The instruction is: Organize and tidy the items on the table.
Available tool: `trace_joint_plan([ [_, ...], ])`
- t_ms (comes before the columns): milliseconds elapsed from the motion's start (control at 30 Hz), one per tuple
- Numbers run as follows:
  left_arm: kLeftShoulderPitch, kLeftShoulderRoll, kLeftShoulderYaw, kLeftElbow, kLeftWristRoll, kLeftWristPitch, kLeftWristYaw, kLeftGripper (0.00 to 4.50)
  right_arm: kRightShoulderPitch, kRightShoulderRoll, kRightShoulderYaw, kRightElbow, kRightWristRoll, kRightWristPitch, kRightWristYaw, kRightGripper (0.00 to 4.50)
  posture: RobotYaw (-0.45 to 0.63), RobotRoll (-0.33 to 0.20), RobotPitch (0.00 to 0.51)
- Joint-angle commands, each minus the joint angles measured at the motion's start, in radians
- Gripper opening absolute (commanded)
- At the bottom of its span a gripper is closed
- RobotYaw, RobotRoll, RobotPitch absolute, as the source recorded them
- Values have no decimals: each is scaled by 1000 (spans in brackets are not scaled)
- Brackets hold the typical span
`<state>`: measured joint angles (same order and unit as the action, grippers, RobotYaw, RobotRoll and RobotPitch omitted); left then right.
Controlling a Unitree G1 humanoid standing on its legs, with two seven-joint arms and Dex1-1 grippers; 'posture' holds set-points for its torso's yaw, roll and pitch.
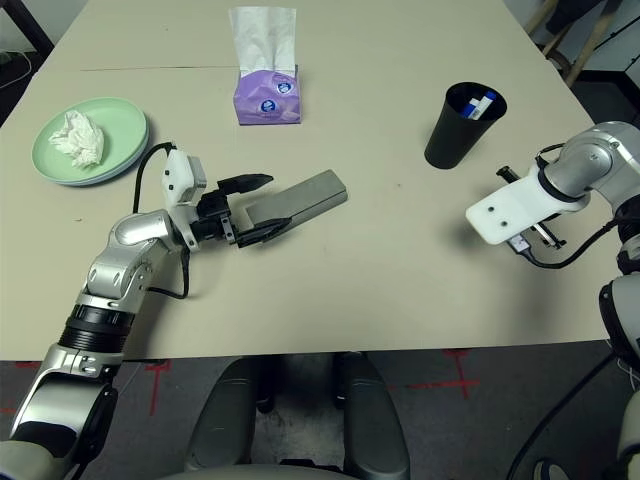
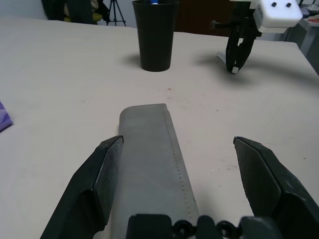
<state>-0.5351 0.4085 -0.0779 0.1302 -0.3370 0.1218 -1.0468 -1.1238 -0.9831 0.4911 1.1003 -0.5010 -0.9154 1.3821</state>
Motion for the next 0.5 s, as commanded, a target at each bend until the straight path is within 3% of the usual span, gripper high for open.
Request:
trace_joint_plan([
  [33, 3, 9, -13, -17, -9, -21, -42, 4500, -11, 1, -34, -14, 49, 28, 26, 330, 54, 0, 221],
  [167, -5, 12, -19, 4, 6, -37, -60, 4500, -25, 27, -106, -44, 159, 157, 94, 330, 46, 0, 203],
  [300, -25, 13, -25, 52, 45, -81, -53, 4500, -11, 84, -243, -167, 355, 511, 187, 330, 38, 0, 185],
  [500, -58, 11, -26, 115, 59, -117, -62, 4500, 41, 110, -387, -407, 531, 946, 158, 330, 18, 0, 166],
])
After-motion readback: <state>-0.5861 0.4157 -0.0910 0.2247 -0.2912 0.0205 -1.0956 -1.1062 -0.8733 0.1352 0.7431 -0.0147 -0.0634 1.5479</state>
